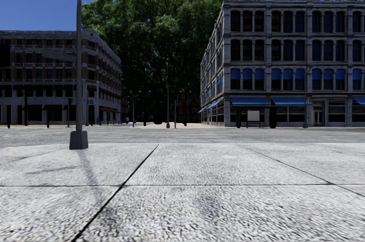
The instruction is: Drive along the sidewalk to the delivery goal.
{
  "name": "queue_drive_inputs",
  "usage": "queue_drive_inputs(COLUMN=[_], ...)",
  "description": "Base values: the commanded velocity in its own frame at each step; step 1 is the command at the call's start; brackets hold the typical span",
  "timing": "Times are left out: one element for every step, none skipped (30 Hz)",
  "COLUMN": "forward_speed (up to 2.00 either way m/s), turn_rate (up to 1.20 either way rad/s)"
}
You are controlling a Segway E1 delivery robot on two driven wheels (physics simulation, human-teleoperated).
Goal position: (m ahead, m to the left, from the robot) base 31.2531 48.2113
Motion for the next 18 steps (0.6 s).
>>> queue_drive_inputs(forward_speed=[0.0,0.0,0.0,0.0,0.0,0.0,0.0,0.0,0.0,0.0,0.0,0.0,0.0,0.0,0.0,0.0,0.0,0.0], turn_rate=[1.2,1.2,1.2,1.2,1.2,1.2,1.2,1.2,1.2,1.2,1.2,1.2,1.2,1.2,1.2,1.2,1.2,1.2])
